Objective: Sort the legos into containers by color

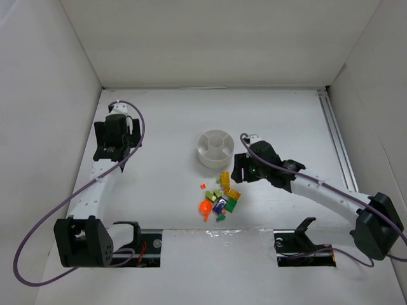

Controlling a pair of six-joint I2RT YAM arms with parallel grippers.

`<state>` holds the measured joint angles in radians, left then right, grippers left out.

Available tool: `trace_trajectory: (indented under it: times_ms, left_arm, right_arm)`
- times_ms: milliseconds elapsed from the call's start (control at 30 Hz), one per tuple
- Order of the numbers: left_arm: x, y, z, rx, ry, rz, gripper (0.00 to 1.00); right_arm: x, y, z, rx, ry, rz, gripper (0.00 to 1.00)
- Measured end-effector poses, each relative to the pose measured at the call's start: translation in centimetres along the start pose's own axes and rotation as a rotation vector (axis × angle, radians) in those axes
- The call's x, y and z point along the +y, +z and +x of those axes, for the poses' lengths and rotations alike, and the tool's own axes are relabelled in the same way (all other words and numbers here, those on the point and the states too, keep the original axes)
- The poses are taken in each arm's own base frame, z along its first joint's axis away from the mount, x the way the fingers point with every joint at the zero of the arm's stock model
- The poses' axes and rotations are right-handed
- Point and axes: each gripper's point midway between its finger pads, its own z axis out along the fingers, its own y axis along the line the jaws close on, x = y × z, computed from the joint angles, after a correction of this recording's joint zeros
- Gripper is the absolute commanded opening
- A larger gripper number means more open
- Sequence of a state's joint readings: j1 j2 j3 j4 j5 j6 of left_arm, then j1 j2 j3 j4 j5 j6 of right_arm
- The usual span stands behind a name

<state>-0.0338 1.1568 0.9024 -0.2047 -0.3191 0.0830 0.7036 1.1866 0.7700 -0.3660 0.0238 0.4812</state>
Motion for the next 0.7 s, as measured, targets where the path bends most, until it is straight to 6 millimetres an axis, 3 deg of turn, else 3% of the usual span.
trace_trajectory:
  times_ms: [333,467,700]
  left_arm:
    - [0.3,0.2,2.2,-0.011,-0.013,-0.027,1.00]
    - [0.6,-0.3,3.0,-0.021,-0.036,-0.033,1.00]
    - [1.2,-0.3,2.5,-0.056,-0.059,-0.047,1.00]
  right_arm:
    - [2.9,2.4,3.9,0.117,-0.150,-0.045,0.70]
    - [2.5,3.1,4.4,0.138,-0.156,-0.018,0.71]
    - [2.9,4.2,3.9,0.142,-0.164,0.002,0.72]
